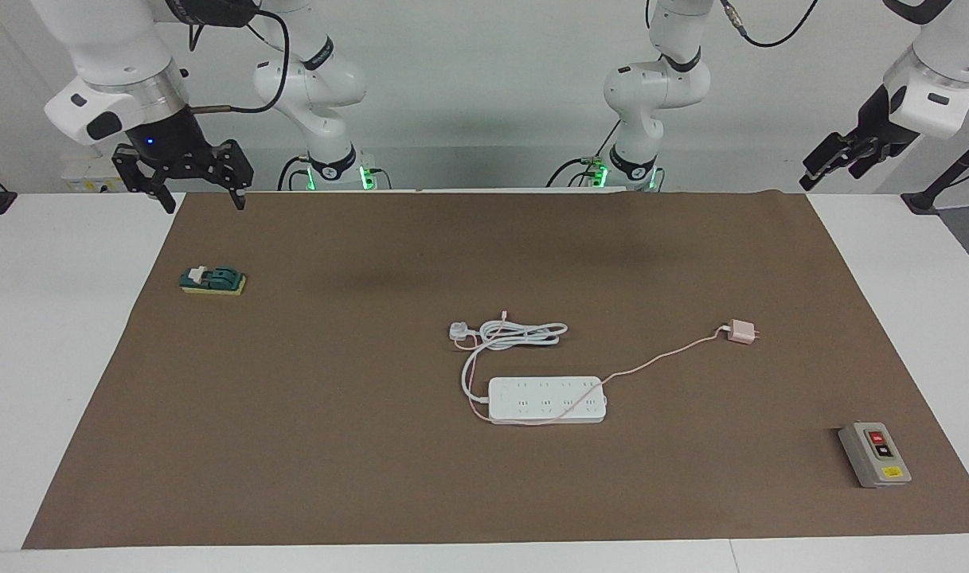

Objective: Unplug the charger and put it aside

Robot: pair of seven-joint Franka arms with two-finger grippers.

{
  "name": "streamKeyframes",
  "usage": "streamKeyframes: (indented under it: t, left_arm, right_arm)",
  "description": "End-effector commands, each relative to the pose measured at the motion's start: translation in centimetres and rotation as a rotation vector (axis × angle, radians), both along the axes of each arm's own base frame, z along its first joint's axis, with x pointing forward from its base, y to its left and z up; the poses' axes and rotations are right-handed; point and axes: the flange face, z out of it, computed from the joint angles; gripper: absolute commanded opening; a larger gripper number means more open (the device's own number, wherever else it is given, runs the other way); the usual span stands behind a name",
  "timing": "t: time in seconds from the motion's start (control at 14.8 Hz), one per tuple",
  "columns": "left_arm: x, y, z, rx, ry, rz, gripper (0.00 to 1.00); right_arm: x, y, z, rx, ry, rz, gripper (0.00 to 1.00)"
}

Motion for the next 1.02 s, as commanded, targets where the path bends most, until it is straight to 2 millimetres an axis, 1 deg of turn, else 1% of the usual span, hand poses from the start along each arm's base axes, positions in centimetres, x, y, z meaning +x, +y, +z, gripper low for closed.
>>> streamKeyframes:
  t: [0.0,0.14,0.27,0.41,0.54,0.68,0.75,0.88,0.95]
  left_arm:
    - [0.6,-1.4,-1.6,0.008,0.026,-0.043,1.0]
    - [0.3,-1.6,-1.6,0.006,0.039,-0.049,1.0]
    - [0.2,-1.3,-1.7,0.004,0.046,-0.055,1.0]
    - [0.2,-1.0,-1.7,-0.005,0.045,-0.111,1.0]
    - [0.3,-1.0,-1.6,-0.005,0.036,-0.127,1.0]
    - [0.5,-1.1,-1.6,-0.004,0.032,-0.125,1.0]
    - [0.5,-1.2,-1.6,-0.004,0.03,-0.127,1.0]
    - [0.5,-1.8,-1.4,-0.003,0.022,-0.141,1.0]
    - [0.4,-1.6,-1.4,-0.004,0.024,-0.139,1.0]
  right_arm:
    - [-1.8,-1.2,-2.1,-0.01,0.01,0.004,1.0]
    - [-1.9,-1.4,-2.5,-0.01,0.016,-0.002,1.0]
    - [-1.9,-2.0,-2.3,0.013,0.014,-0.05,1.0]
    - [-1.9,-1.4,-2.1,0.077,0.016,-0.093,1.0]
    - [-2.2,-1.4,-2.2,0.076,0.044,-0.071,1.0]
    - [-2.1,-1.3,-1.9,0.07,0.036,-0.068,1.0]
    - [-2.1,-1.0,-1.8,0.07,0.032,-0.062,1.0]
    - [-2.1,-0.9,-1.8,0.062,0.029,-0.064,1.0]
    - [-2.1,-0.9,-1.9,0.057,0.031,-0.065,1.0]
